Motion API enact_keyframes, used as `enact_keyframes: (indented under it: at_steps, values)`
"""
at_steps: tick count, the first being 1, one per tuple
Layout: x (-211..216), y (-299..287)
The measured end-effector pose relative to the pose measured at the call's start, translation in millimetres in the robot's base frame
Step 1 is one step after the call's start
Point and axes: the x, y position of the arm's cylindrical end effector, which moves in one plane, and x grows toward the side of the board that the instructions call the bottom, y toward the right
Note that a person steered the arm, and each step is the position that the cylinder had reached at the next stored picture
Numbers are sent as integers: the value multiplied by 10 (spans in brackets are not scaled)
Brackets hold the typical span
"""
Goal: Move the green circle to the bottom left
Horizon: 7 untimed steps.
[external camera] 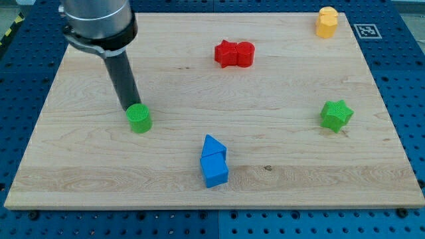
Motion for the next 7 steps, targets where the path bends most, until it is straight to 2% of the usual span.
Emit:
enact_keyframes:
  at_steps: [1,2,3,5,7]
  values:
    - [-153,76]
    - [-168,443]
    - [14,520]
    - [249,221]
    - [666,-84]
